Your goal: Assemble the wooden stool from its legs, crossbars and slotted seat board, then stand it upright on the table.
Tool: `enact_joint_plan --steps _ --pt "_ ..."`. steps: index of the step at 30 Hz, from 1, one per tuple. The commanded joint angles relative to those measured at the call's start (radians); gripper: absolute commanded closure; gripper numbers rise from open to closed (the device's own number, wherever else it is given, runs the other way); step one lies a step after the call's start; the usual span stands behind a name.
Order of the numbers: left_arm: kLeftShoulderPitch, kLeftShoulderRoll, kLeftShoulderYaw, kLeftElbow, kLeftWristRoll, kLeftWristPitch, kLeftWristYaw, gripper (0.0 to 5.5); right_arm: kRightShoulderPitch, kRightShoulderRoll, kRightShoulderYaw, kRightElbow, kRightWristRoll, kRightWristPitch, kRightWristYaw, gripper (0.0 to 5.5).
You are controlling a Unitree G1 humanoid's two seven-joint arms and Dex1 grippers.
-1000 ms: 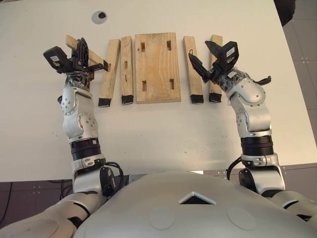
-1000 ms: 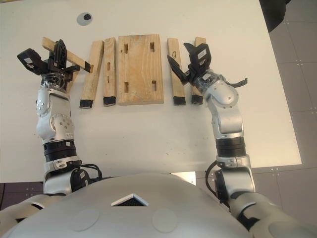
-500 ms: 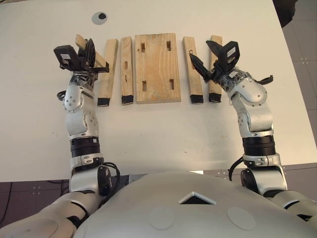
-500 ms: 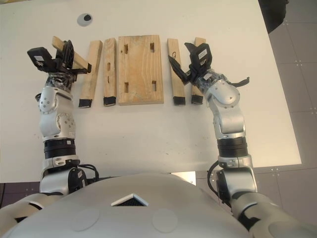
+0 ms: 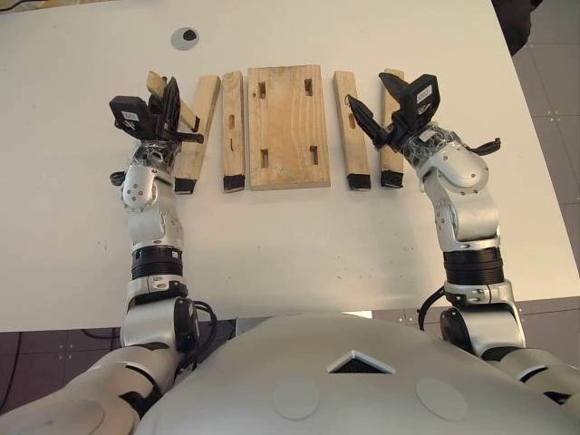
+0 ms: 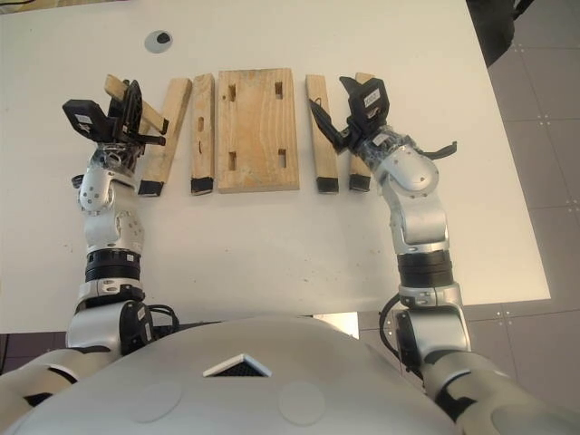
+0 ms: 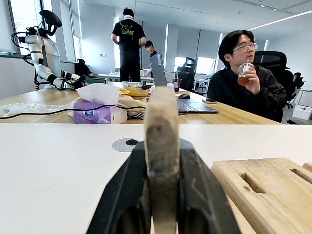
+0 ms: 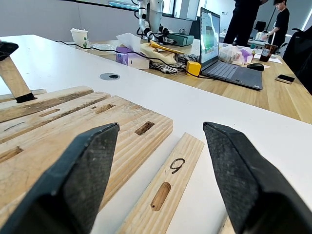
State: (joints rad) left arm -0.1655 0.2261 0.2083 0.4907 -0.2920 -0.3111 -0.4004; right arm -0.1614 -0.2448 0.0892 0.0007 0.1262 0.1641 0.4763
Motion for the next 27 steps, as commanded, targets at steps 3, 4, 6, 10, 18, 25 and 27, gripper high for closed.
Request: enact_joint_plan --steps 3,4,6,10,18,25,27 --pt "0.080 0.004 -0.068 0.042 0.089 0.138 0.046 5.12 0.020 0.013 -0.023 -0.024 0.019 0.018 -0.024 2.32" --pt "0.076 0.014 -0.075 -0.004 0.097 0.154 0.058 4.76 0.034 0.017 -0.035 -0.039 0.026 0.025 -0.035 2.32" --pt "0.085 0.043 -0.088 -0.158 0.104 0.241 0.067 4.49 0.075 0.025 -0.040 -0.063 0.026 0.029 -0.060 2.32" --pt "0.138 0.115 -0.076 -0.509 0.045 0.635 0.095 3.79 0.092 0.033 -0.108 -0.127 0.057 0.049 -0.134 2.32" --pt "0.209 0.195 -0.068 -0.731 0.049 1.051 0.146 3.12 0.113 0.001 -0.176 -0.154 0.057 0.068 -0.151 2.32" --pt "0.211 0.206 -0.059 -0.688 0.032 1.134 0.109 3.12 0.098 -0.006 -0.148 -0.139 0.058 0.073 -0.145 2.32" --pt "0.198 0.208 -0.058 -0.687 0.021 1.150 0.098 3.12 0.099 -0.007 -0.147 -0.141 0.057 0.074 -0.146 2.32"
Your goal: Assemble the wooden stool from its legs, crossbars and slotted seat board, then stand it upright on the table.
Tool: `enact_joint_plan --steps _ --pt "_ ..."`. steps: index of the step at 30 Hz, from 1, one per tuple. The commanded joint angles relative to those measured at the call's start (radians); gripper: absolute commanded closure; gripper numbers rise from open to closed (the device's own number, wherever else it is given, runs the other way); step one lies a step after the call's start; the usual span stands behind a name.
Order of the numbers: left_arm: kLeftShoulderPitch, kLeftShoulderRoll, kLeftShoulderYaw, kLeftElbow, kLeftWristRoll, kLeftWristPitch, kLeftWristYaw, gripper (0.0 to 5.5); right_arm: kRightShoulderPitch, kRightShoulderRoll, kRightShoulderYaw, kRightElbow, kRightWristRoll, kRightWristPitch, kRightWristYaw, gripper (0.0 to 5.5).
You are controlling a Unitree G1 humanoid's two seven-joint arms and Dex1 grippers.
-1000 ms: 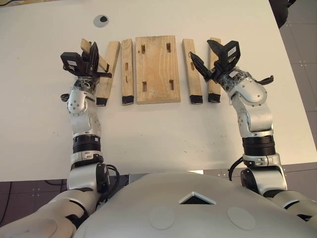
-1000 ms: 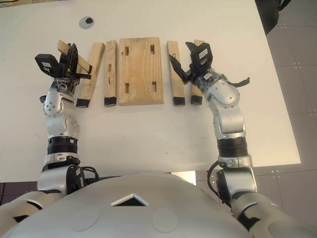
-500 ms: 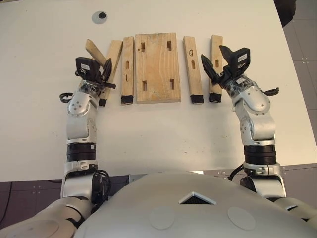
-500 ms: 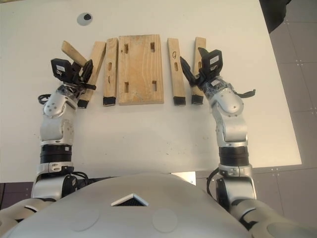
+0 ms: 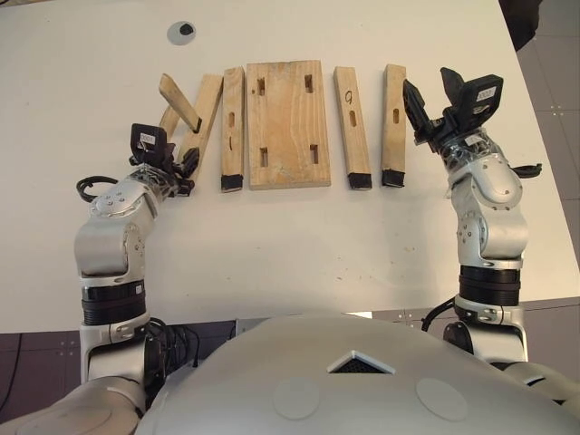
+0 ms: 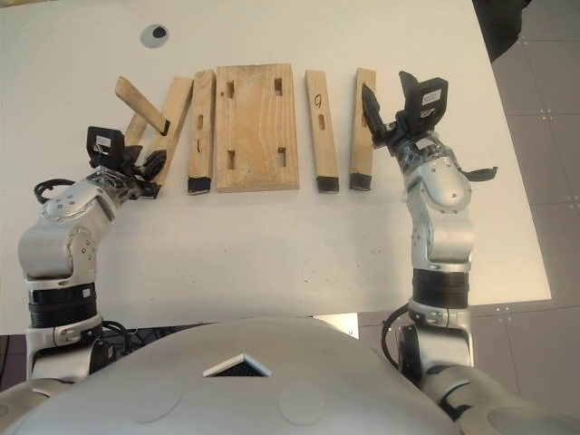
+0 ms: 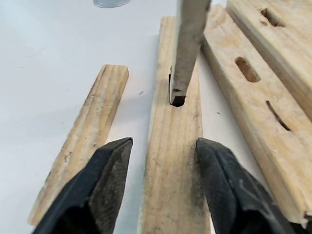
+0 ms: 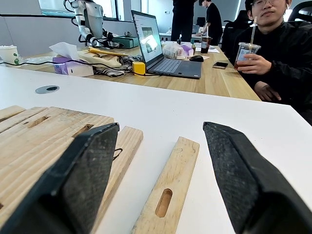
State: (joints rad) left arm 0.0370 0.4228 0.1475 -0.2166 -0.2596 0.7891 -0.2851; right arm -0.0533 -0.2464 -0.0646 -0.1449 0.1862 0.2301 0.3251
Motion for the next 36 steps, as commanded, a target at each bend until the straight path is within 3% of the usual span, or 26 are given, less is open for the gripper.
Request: enact_joint_plan --steps 1,10,18,22,27,29,31,34,36 --pt "-0.008 0.003 0.011 0.014 -0.022 0.057 -0.017 3.12 -0.013 -0.004 0.010 0.006 -0.004 0.008 0.006 2.32" --pt "-0.029 0.000 0.024 -0.006 -0.056 0.097 -0.025 3.12 -0.019 -0.005 0.020 0.008 -0.022 -0.015 -0.004 2.32" --pt "0.038 0.090 -0.135 0.035 0.080 -0.033 -0.076 3.51 -0.010 0.002 0.029 -0.001 -0.026 -0.019 -0.008 2.32" --pt "-0.092 0.023 0.002 0.016 -0.023 -0.107 -0.076 3.51 0.005 0.011 0.018 0.003 -0.012 -0.029 -0.010 2.32" --pt "-0.437 -0.042 0.111 0.167 -0.341 0.030 -0.252 3.51 -0.077 -0.090 0.095 0.112 -0.102 -0.149 0.111 2.32" --pt "-0.535 -0.086 0.138 0.296 -0.485 0.073 -0.390 3.51 -0.195 -0.070 0.037 0.190 0.027 -0.099 0.189 2.32" --pt "-0.597 -0.127 0.164 0.426 -0.587 0.100 -0.508 3.51 -0.313 -0.030 -0.065 0.225 0.289 0.106 0.254 2.32" --pt "-0.620 -0.167 0.158 0.541 -0.657 0.124 -0.628 3.51 -0.422 -0.021 -0.162 0.208 0.690 0.450 0.343 1.77" --pt "-0.607 -0.179 0.147 0.547 -0.695 0.154 -0.694 3.51 -0.455 -0.041 -0.157 0.179 0.821 0.594 0.384 1.49"
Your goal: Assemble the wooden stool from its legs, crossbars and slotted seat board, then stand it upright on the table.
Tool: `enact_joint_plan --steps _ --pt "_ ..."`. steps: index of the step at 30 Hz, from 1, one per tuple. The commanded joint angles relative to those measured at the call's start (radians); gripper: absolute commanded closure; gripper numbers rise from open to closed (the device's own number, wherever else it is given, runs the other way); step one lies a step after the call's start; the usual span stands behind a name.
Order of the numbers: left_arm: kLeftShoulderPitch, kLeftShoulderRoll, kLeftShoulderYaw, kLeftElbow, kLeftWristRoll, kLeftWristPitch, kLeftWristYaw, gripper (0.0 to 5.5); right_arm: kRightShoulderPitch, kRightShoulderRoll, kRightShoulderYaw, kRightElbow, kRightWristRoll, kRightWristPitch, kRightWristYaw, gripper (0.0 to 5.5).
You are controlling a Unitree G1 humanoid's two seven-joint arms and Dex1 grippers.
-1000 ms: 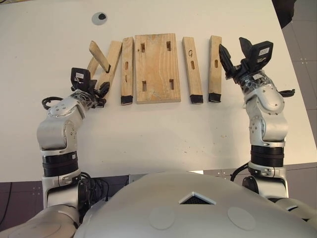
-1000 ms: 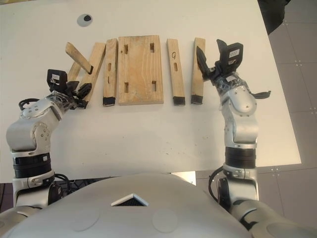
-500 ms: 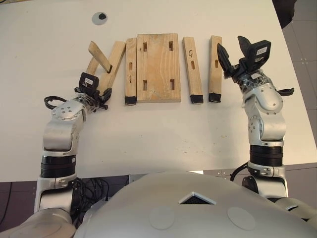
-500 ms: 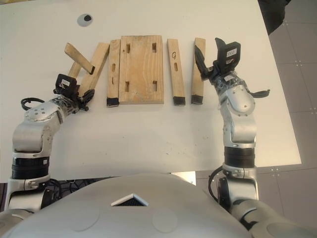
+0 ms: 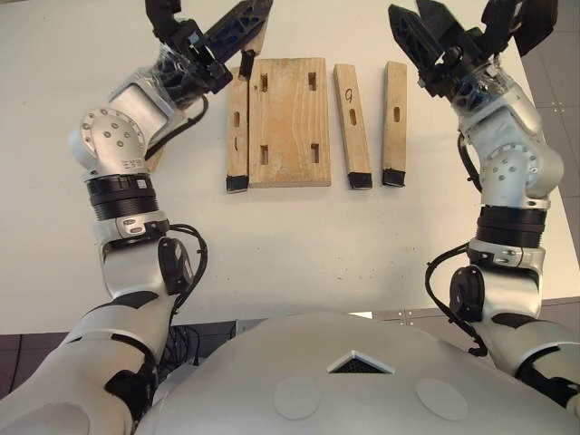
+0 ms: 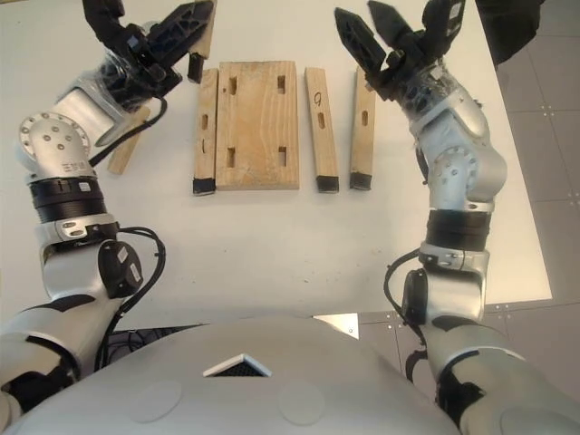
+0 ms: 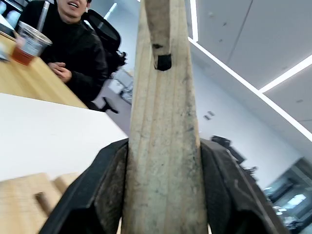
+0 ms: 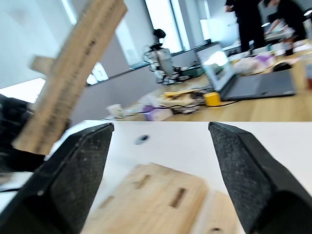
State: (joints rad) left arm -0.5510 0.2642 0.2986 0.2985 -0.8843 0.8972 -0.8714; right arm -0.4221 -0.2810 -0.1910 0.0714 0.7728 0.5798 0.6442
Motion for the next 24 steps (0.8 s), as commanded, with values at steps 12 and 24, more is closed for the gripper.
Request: enact_joint_plan --steps 12,24 --pt "0.039 0.006 -0.103 0.007 -0.038 0.030 -0.290 3.51 -0.287 0.081 -0.047 0.071 0.370 0.436 -0.119 1.23" --pt "0.054 0.012 -0.130 -0.012 -0.024 0.001 -0.301 3.51 -0.334 0.117 -0.067 0.143 0.401 0.562 -0.191 2.34"
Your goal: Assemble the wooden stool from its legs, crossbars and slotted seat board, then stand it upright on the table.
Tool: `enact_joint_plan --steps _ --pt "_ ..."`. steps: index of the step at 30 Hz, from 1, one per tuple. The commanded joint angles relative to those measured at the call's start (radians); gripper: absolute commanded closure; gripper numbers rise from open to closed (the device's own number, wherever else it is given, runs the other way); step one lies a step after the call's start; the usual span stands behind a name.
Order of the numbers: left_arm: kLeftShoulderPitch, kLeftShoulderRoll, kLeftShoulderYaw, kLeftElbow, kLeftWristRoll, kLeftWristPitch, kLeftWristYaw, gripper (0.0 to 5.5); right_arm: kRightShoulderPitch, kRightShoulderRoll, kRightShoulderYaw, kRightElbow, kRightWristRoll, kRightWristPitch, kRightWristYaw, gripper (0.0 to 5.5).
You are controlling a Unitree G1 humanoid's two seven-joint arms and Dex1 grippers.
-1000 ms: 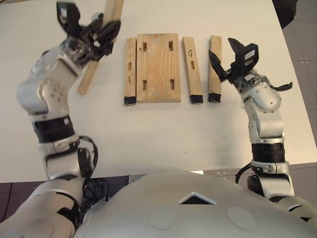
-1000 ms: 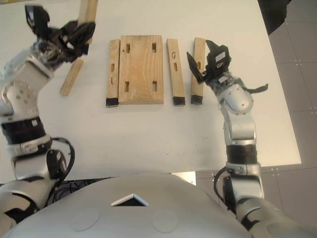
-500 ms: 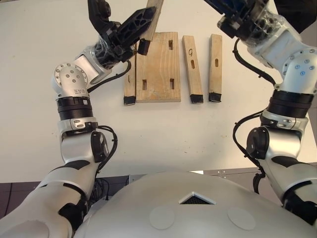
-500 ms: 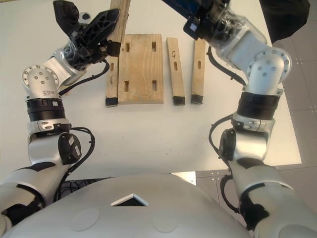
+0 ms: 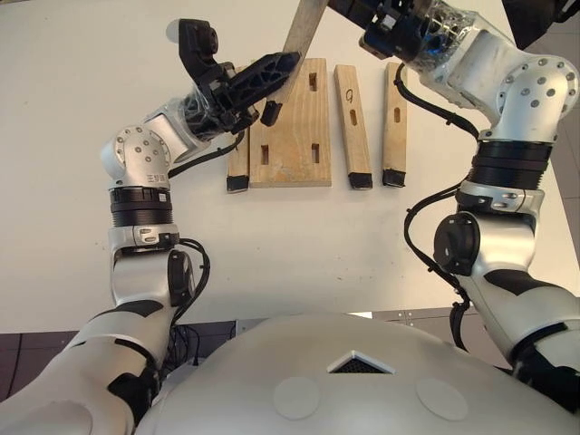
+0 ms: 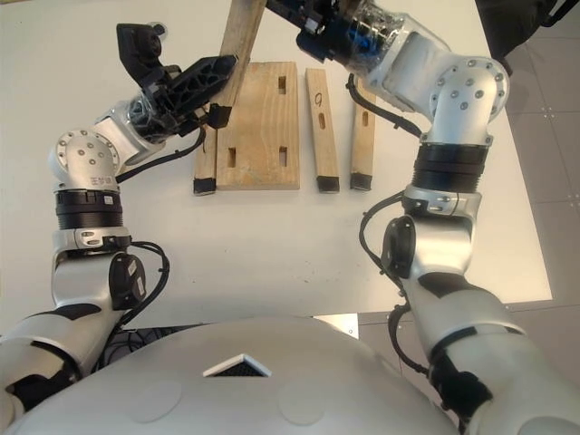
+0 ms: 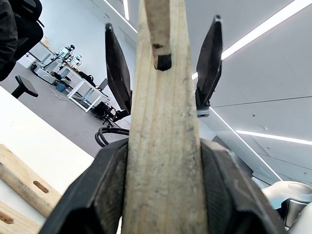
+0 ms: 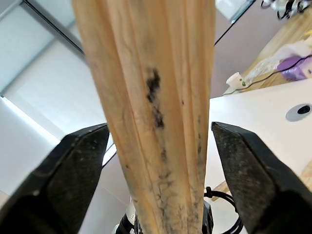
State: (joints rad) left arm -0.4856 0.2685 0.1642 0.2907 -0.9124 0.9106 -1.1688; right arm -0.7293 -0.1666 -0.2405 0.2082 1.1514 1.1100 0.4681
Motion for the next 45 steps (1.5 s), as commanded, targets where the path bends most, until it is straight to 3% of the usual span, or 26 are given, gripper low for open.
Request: enact_joint_plan --steps 1,6,13,14,22,26,31,38,45 --pt "-0.009 0.010 0.002 -0.006 0.004 -0.011 -0.007 3.51 -0.030 0.005 -0.021 0.011 0.024 0.042 -0.019 2.59" --pt "-0.010 0.013 -0.006 -0.007 0.008 -0.009 -0.012 3.51 -0.035 0.008 -0.033 0.022 0.022 0.057 -0.027 3.29" --pt "-0.017 0.015 0.002 0.013 0.011 -0.001 0.005 3.51 -0.010 -0.011 0.024 -0.012 -0.048 0.028 0.009 3.35" --pt "-0.016 0.023 0.006 0.025 0.021 -0.007 0.014 3.14 0.016 -0.018 0.054 -0.045 -0.085 -0.016 0.051 3.38" --pt "0.012 0.106 0.141 0.206 0.134 -0.182 0.180 2.06 0.201 -0.086 0.152 -0.165 -0.318 -0.370 0.356 3.43" --pt "-0.017 0.105 0.161 0.311 0.235 -0.351 0.287 2.05 0.278 -0.134 0.230 -0.142 -0.492 -0.576 0.462 3.44" --pt "-0.045 0.101 0.178 0.362 0.242 -0.376 0.290 2.05 0.311 -0.108 0.276 -0.046 -0.604 -0.735 0.512 3.44" --pt "-0.057 0.103 0.187 0.392 0.242 -0.368 0.276 2.05 0.324 -0.098 0.329 0.051 -0.672 -0.828 0.565 3.44" --pt "-0.121 0.158 0.232 0.495 0.265 -0.419 0.306 2.05 0.360 -0.192 0.428 0.065 -0.741 -0.913 0.739 3.45"
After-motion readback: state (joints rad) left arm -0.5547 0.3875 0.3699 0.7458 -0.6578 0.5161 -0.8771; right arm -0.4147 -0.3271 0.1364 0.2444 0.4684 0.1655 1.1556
